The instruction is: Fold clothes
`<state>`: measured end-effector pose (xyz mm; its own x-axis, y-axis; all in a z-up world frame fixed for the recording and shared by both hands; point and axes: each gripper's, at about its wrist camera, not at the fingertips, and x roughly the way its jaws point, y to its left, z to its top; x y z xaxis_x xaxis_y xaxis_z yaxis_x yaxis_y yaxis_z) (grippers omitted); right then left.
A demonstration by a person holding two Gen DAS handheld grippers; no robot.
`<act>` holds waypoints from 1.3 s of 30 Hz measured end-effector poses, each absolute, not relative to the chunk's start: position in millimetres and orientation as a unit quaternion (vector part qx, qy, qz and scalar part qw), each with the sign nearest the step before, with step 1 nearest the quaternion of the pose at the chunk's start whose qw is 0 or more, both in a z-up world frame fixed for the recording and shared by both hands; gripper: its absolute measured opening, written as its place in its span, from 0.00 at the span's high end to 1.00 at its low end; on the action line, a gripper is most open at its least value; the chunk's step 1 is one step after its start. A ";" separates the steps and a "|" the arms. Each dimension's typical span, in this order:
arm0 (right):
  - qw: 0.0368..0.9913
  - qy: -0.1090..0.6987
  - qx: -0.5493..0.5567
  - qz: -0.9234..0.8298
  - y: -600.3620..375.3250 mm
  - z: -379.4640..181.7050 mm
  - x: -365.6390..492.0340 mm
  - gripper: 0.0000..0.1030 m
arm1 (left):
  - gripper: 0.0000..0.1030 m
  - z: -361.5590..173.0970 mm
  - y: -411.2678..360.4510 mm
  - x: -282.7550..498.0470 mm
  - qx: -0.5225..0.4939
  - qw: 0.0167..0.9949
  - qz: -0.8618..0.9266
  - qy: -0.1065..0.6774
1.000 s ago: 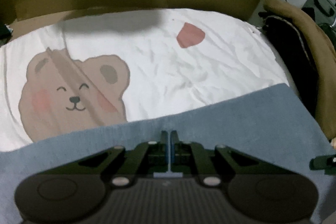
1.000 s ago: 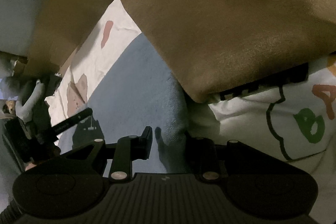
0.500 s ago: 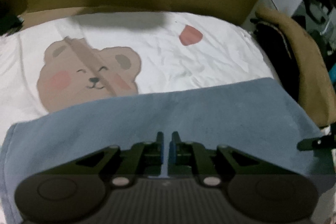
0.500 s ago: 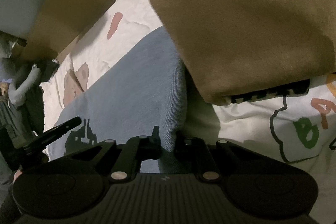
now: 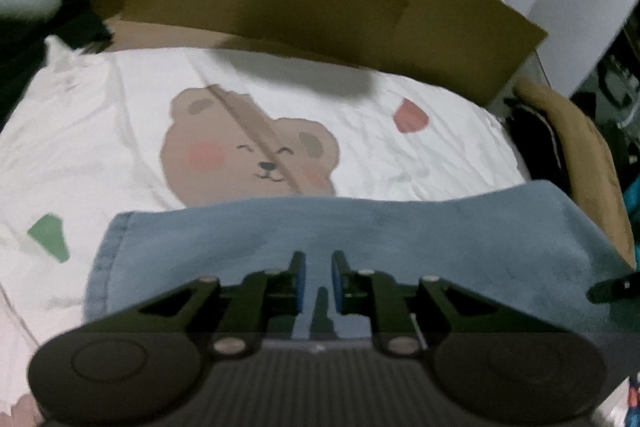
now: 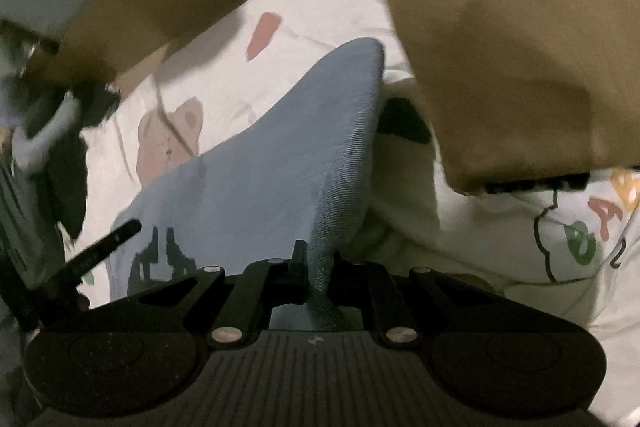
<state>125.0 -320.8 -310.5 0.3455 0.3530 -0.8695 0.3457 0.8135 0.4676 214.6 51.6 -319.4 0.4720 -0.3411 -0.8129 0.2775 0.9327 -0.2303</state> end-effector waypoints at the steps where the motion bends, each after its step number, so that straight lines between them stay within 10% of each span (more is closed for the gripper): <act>1: 0.760 0.577 0.299 0.004 -317.9 -307.6 127.3 0.94 | 0.86 -319.1 56.6 213.4 -0.040 0.858 -0.177 0.481; 39: 0.788 0.577 0.196 0.088 -153.6 -186.9 186.8 0.94 | 0.68 -324.2 178.7 191.7 -0.079 0.865 -0.126 0.479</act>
